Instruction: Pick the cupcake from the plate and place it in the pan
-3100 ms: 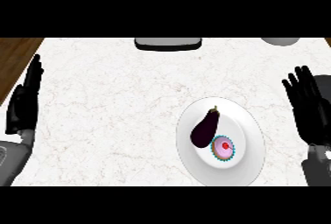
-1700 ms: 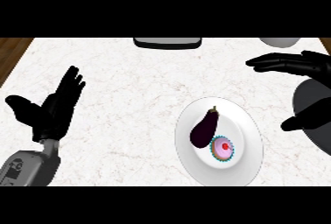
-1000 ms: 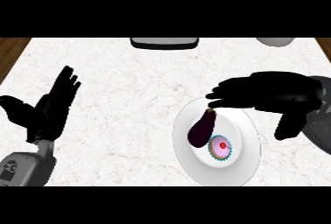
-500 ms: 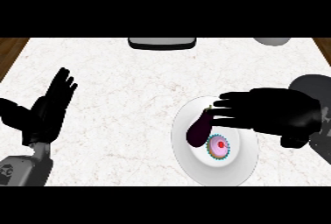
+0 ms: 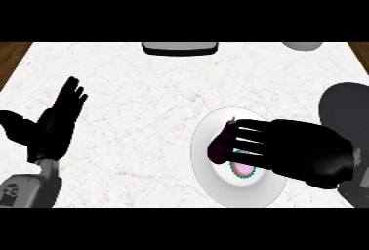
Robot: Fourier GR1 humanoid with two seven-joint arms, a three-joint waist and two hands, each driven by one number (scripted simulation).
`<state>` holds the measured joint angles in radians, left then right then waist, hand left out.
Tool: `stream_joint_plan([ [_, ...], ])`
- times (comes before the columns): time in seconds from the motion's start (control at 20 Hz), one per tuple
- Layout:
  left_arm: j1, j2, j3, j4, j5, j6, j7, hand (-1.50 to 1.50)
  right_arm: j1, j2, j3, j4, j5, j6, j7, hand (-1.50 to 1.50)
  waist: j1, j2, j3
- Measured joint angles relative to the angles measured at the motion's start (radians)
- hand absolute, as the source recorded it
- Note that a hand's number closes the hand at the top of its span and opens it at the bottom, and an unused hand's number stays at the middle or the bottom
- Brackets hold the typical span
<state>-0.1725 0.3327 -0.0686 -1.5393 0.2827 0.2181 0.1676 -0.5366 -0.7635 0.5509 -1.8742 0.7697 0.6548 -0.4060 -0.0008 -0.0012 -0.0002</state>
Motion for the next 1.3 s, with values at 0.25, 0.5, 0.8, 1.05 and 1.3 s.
stream_joint_plan([
  [0.25, 0.000, -0.012, 0.007, -0.044, -0.025, 0.006, 0.039, 0.00, 0.031, 0.053, 0.018, -0.016, 0.084, 0.025, 0.033, -1.50, 0.002, 0.000, 0.000],
  [0.5, 0.002, -0.030, 0.019, -0.047, -0.043, -0.009, 0.045, 0.00, 0.053, 0.114, 0.033, 0.026, 0.182, 0.019, 0.044, -1.50, 0.004, 0.001, 0.000],
  [0.8, 0.011, -0.035, 0.052, -0.060, -0.045, -0.042, 0.062, 0.00, 0.056, 0.201, 0.043, 0.120, 0.278, -0.004, 0.008, -1.50, 0.005, 0.001, 0.000],
  [1.05, -0.009, -0.066, 0.052, -0.029, -0.077, -0.045, 0.051, 0.00, 0.054, 0.237, 0.048, 0.168, 0.348, -0.010, -0.013, -1.50, 0.004, 0.002, 0.000],
  [1.3, 0.001, -0.081, 0.064, -0.023, -0.092, -0.060, 0.041, 0.00, 0.070, 0.301, 0.064, 0.217, 0.401, -0.028, -0.020, -1.50, 0.004, 0.001, 0.000],
])
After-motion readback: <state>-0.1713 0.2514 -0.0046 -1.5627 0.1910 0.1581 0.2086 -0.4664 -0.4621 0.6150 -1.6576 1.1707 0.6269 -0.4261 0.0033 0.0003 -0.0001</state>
